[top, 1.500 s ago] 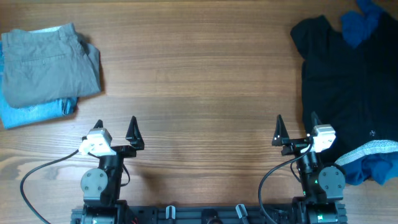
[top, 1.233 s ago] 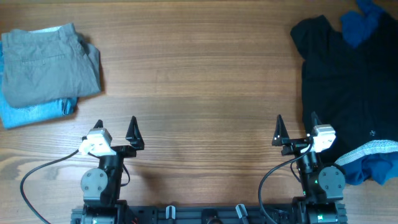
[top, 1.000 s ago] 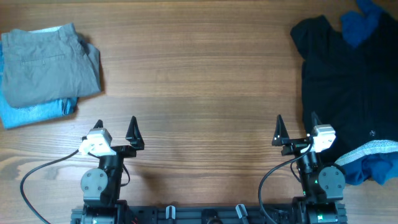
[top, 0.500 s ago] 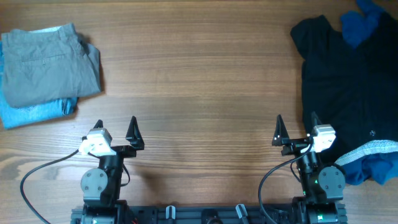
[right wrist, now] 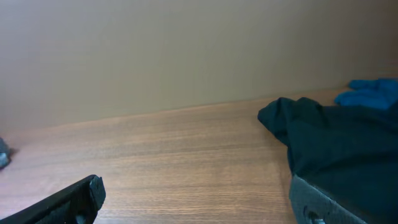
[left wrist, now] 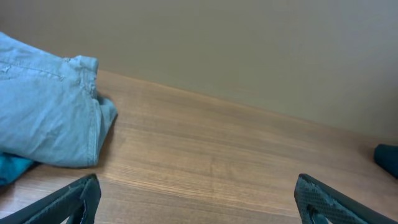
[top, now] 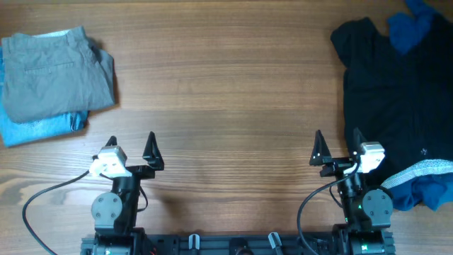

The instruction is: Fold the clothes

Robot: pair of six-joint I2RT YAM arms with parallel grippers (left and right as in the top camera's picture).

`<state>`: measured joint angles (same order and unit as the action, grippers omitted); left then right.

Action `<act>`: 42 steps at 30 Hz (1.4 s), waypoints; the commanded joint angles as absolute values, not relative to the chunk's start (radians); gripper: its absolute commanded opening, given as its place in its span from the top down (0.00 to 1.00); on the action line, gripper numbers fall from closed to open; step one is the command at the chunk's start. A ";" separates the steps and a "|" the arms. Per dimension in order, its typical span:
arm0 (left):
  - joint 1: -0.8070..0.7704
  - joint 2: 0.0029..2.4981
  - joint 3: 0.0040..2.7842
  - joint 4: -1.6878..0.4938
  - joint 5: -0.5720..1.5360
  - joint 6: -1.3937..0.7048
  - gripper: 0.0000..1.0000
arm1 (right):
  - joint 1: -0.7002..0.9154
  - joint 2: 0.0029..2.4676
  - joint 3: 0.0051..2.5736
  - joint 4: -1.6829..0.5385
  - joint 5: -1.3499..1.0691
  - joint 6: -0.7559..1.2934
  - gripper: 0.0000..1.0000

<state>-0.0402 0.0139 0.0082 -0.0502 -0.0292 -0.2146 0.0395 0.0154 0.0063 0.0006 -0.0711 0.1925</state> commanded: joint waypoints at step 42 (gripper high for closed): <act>-0.042 0.880 0.717 -0.593 0.036 -0.225 0.00 | -0.096 1.610 0.830 -0.585 0.413 0.239 0.16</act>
